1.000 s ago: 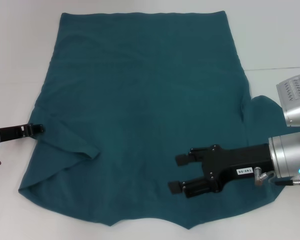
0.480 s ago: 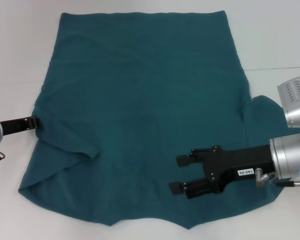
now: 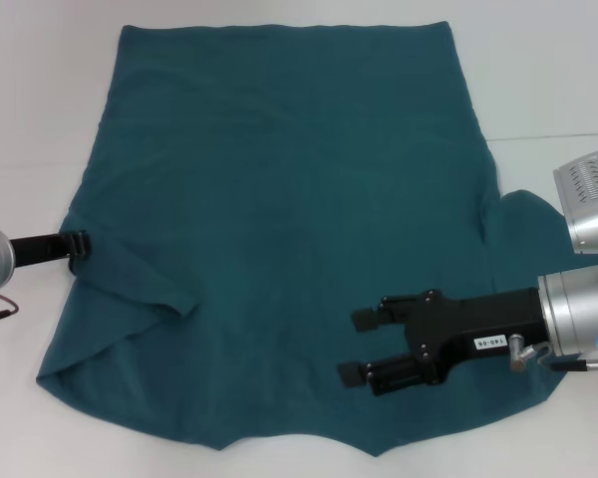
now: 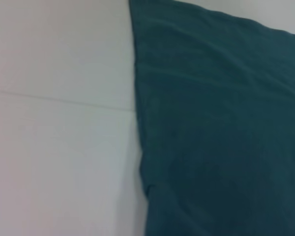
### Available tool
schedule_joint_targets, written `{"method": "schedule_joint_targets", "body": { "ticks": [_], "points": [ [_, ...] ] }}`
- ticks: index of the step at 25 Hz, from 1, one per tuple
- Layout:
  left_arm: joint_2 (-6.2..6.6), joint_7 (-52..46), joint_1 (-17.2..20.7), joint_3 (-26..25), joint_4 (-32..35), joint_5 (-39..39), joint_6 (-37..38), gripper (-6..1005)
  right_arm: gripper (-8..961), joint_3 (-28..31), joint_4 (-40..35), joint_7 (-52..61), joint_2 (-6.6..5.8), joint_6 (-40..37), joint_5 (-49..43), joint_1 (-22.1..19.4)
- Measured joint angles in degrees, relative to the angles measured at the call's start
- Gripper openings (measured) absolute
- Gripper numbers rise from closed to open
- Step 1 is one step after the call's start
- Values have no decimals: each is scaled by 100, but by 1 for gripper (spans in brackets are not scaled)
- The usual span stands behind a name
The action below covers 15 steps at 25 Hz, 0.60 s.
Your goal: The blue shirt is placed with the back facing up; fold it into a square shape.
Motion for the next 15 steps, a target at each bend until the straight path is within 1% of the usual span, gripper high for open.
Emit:
{"method": "schedule_joint_targets", "body": {
  "ticks": [6, 11, 15],
  "points": [
    [-146, 6, -28, 34, 376, -5, 222, 83, 915, -6, 0, 0, 9, -13, 63, -20],
    [-150, 7, -98, 120, 361, 25, 195, 90, 915, -6, 0, -1, 7, -14, 64, -36],
    [-74, -21, 5, 138, 351, 38, 167, 96, 915, -2, 0, -7, 1, -14, 64, -55]
  ]
}}
